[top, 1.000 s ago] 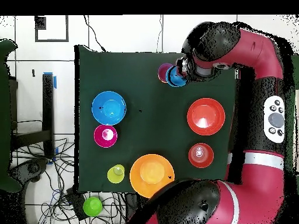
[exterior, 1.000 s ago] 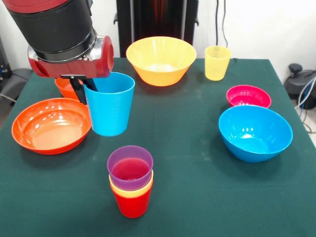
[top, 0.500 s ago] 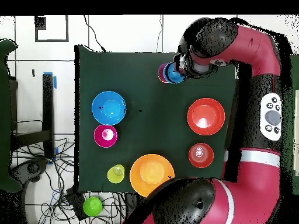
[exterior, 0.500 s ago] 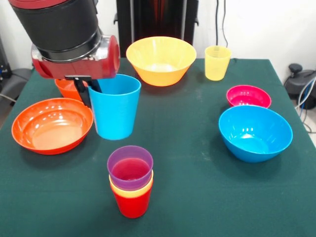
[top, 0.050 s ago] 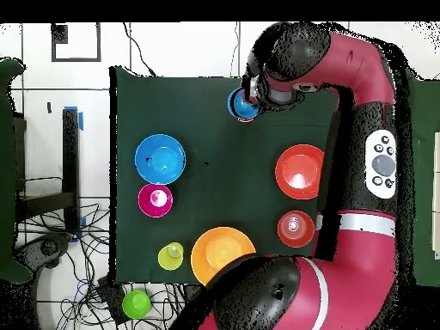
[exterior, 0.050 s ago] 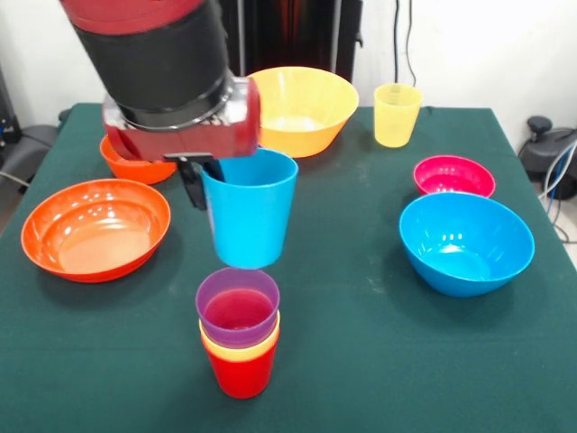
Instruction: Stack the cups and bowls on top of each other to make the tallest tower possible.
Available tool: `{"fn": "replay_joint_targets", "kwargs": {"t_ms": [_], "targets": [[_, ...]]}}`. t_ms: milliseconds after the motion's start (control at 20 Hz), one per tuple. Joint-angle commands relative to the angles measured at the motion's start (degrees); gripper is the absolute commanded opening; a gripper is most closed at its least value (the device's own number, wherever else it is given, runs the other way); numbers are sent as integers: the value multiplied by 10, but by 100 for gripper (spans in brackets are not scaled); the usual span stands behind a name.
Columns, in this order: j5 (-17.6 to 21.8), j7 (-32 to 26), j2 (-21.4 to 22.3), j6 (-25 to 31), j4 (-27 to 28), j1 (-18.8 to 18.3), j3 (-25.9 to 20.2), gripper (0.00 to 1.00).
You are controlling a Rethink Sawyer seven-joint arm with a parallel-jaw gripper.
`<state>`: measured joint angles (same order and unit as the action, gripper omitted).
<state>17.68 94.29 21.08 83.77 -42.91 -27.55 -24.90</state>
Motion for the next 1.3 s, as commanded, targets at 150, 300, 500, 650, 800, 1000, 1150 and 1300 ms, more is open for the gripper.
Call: {"fn": "replay_joint_targets", "kwargs": {"t_ms": [150, 300, 500, 650, 800, 1000, 1150, 1300], "targets": [[18, -132, -21, -3, 13, 13, -39, 0], [23, -144, -21, 4, 20, 12, -40, 0], [34, -166, -33, 20, 50, 14, -45, 0], [36, -172, -34, 34, 63, 14, -45, 0], [35, -177, -37, 41, 72, 14, -44, 0], [36, -186, -42, 39, 78, 14, -43, 0], [34, -181, -44, 32, 73, 16, -40, 0], [30, -181, -36, 13, 40, 11, -31, 0]]}}
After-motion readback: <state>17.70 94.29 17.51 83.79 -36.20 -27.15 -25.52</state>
